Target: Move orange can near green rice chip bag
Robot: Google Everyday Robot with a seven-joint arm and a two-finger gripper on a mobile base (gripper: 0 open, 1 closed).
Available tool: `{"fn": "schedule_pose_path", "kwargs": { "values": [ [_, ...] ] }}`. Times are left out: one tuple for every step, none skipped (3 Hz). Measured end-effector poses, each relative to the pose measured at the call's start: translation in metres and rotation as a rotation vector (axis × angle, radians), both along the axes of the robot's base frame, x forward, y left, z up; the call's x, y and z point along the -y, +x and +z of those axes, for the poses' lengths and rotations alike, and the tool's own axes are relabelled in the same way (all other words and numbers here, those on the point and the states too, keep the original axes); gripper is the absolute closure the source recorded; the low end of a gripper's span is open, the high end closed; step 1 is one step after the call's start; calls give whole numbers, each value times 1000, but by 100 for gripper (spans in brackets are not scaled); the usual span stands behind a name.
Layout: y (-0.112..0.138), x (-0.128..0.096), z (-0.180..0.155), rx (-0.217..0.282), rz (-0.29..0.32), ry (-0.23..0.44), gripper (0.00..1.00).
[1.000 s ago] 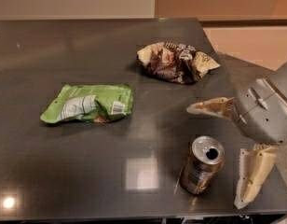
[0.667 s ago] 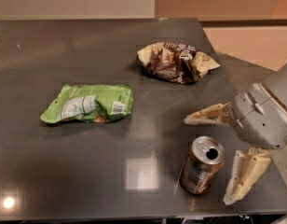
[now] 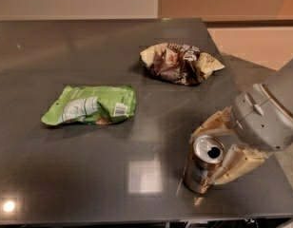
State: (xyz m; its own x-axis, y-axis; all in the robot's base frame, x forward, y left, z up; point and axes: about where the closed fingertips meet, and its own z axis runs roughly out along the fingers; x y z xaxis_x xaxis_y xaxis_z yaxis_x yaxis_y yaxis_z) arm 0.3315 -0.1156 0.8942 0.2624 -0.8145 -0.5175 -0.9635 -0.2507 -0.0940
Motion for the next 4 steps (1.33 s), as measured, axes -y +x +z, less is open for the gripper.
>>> {"fn": "schedule_pose_path", "kwargs": {
  "values": [
    [23, -5, 11, 1, -50, -34, 86],
    [52, -19, 25, -13, -106, -19, 100],
    [77, -39, 35, -48, -137, 20, 100],
    [97, -61, 35, -87, -152, 51, 100]
  ]
}}
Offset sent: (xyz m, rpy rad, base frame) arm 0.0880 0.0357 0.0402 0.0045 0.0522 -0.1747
